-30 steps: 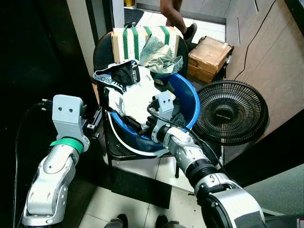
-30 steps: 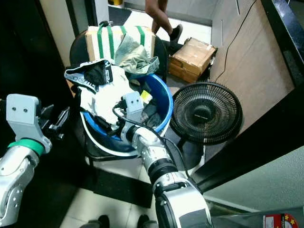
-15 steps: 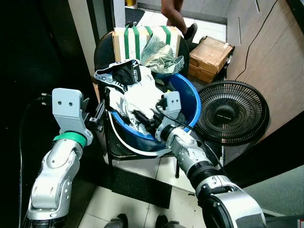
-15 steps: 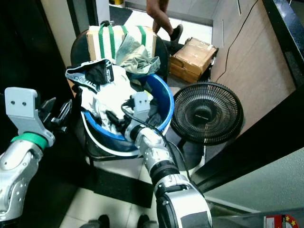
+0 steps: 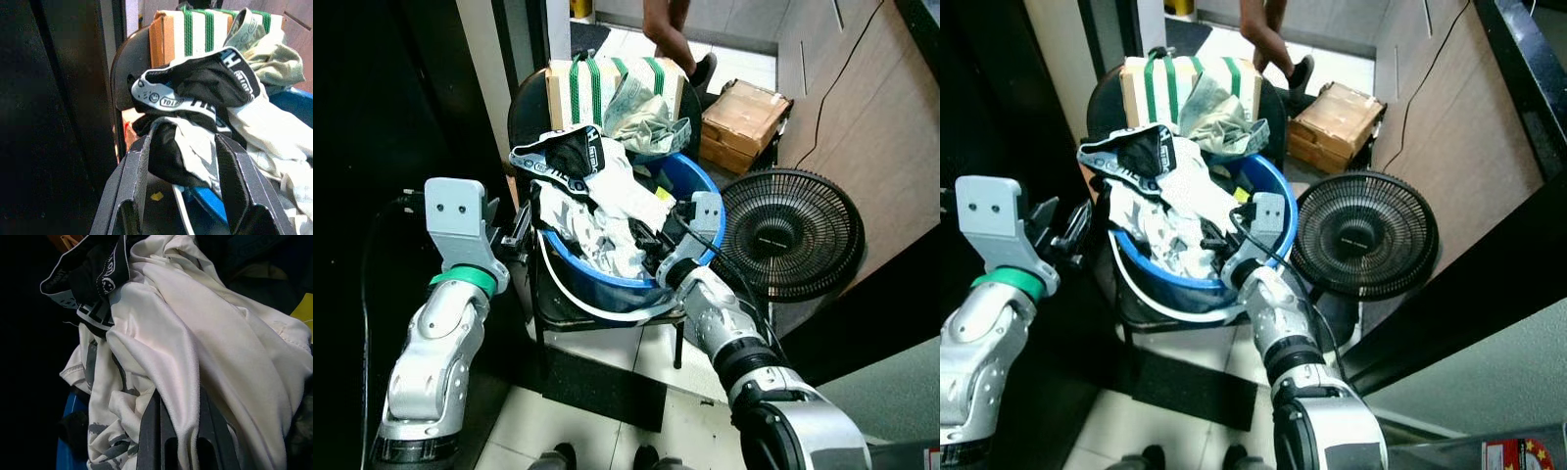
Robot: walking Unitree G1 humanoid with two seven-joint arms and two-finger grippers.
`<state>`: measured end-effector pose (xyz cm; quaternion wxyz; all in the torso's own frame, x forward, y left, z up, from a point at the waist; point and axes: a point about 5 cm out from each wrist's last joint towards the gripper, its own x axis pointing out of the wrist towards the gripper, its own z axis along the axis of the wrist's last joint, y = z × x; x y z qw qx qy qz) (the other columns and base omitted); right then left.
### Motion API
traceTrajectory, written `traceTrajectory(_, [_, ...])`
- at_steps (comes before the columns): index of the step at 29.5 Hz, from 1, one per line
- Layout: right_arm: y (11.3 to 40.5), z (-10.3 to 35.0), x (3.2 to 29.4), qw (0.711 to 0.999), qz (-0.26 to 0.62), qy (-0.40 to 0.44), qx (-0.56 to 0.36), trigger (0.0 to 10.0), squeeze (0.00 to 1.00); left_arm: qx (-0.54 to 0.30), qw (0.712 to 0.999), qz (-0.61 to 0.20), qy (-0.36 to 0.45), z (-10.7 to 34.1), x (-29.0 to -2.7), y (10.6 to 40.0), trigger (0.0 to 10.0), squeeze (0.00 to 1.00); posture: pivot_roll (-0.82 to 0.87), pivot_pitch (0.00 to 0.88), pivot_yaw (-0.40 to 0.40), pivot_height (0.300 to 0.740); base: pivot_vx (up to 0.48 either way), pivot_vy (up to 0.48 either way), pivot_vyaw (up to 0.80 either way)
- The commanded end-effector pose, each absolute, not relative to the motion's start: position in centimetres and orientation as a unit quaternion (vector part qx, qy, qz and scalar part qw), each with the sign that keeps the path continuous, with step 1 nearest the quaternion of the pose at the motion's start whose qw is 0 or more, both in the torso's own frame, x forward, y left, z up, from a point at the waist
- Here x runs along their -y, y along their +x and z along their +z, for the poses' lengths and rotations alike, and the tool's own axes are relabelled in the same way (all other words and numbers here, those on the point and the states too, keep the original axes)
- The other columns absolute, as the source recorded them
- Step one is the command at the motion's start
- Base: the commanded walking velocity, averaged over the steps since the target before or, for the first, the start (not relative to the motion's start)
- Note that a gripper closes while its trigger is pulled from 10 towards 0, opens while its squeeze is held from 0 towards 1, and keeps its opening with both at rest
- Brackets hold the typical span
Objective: Clothes washing
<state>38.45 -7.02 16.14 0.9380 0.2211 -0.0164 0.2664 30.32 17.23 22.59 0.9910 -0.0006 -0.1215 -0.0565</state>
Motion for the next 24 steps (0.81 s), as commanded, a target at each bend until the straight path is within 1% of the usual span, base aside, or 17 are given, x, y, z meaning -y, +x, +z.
traceTrajectory(1, [38.0, 14.7, 7.6, 0.94, 0.251, 0.229, 0.002, 0.0, 0.0, 0.124, 0.991, -0.057, -0.007, 22.4, -17.0, 30.6, 10.0, 0.0, 0.04, 0.12, 0.007, 0.74, 0.0, 0.0, 0.0])
traceTrajectory(6, [38.4, 15.5, 8.6, 0.946, 0.232, 0.226, 0.021, 0.0, 0.0, 0.128, 0.99, -0.056, -0.009, 22.6, -16.9, 31.0, 10.0, 0.0, 0.04, 0.098, 0.009, 0.74, 0.0, 0.0, 0.0])
traceTrajectory(7, [39.1, 17.1, 9.4, 0.948, 0.221, 0.224, 0.046, 0.0, 0.0, 0.13, 0.99, -0.056, -0.01, 22.7, -16.8, 31.2, 10.0, 0.0, 0.04, 0.094, 0.01, 0.74, 0.0, 0.0, 0.0])
traceTrajectory(8, [40.3, 20.9, 11.0, 0.947, 0.203, 0.226, 0.101, 0.0, 0.0, 0.133, 0.989, -0.057, -0.011, 22.8, -16.7, 31.5, 10.0, 0.0, 0.03, 0.086, 0.013, 0.74, 0.0, 0.0, 0.0])
traceTrajectory(9, [40.8, 23.6, 12.0, 0.944, 0.191, 0.229, 0.14, 0.0, 0.0, 0.135, 0.989, -0.058, -0.011, 22.9, -16.6, 31.7, 10.0, 0.0, 0.03, 0.086, 0.013, 0.74, 0.0, 0.0, 0.0])
traceTrajectory(10, [40.8, 23.6, 12.0, 0.944, 0.191, 0.229, 0.14, 0.0, 0.0, 0.135, 0.989, -0.058, -0.011, 22.9, -16.6, 31.7, 10.0, 0.0, 0.03, 0.086, 0.013, 0.74, 0.0, 0.0, 0.0])
traceTrajectory(11, [41.2, 32.9, 16.5, 0.918, 0.138, 0.246, 0.278, 0.0, 0.0, 0.141, 0.988, -0.062, -0.012, 23.3, -16.5, 32.0, 10.0, 0.0, 0.03, 0.079, 0.012, 0.74, 0.0, 0.0, 0.0])
traceTrajectory(13, [39.9, 39.0, 19.8, 0.882, 0.104, 0.267, 0.374, 0.0, 0.0, 0.144, 0.988, -0.062, -0.012, 23.4, -16.5, 32.2, 10.0, 0.0, 0.03, 0.072, 0.01, 0.74, 0.0, 0.0, 0.0])
traceTrajectory(14, [39.9, 39.0, 19.8, 0.882, 0.104, 0.267, 0.374, 0.0, 0.0, 0.144, 0.988, -0.062, -0.012, 23.4, -16.5, 32.2, 10.0, 0.0, 0.03, 0.072, 0.01, 0.74, 0.0, 0.0, 0.0])
traceTrajectory(16, [37.7, 43.8, 22.8, 0.841, 0.084, 0.283, 0.453, 0.0, 0.0, 0.146, 0.988, -0.058, -0.014, 23.3, -16.6, 32.2, 10.0, 0.0, 0.02, 0.067, 0.007, 0.74, 0.0, 0.0, 0.0])
traceTrajectory(17, [37.7, 43.8, 22.8, 0.841, 0.084, 0.283, 0.453, 0.0, 0.0, 0.146, 0.988, -0.058, -0.014, 23.3, -16.6, 32.2, 10.0, 0.0, 0.02, 0.067, 0.007, 0.74, 0.0, 0.0, 0.0])
traceTrajectory(19, [36.1, 46.3, 24.5, 0.82, 0.074, 0.278, 0.496, 0.0, 0.0, 0.145, 0.988, -0.055, -0.015, 23.2, -16.7, 32.2, 10.0, 0.0, 0.02, 0.061, 0.007, 0.74, 0.0, 0.0, 0.0])
traceTrajectory(20, [35.7, 46.7, 25.0, 0.818, 0.071, 0.264, 0.506, 0.0, 0.0, 0.144, 0.988, -0.054, -0.016, 23.1, -16.8, 32.2, 10.0, 0.0, 0.02, 0.059, 0.007, 0.74, 0.0, 0.0, 0.0])
traceTrajectory(24, [35.7, 46.3, 25.2, 0.824, 0.066, 0.25, 0.504, 0.0, 0.0, 0.144, 0.988, -0.054, -0.017, 23.0, -16.7, 32.2, 10.0, 0.0, 0.01, 0.055, 0.007, 0.74, 0.0, 0.0, 0.0])
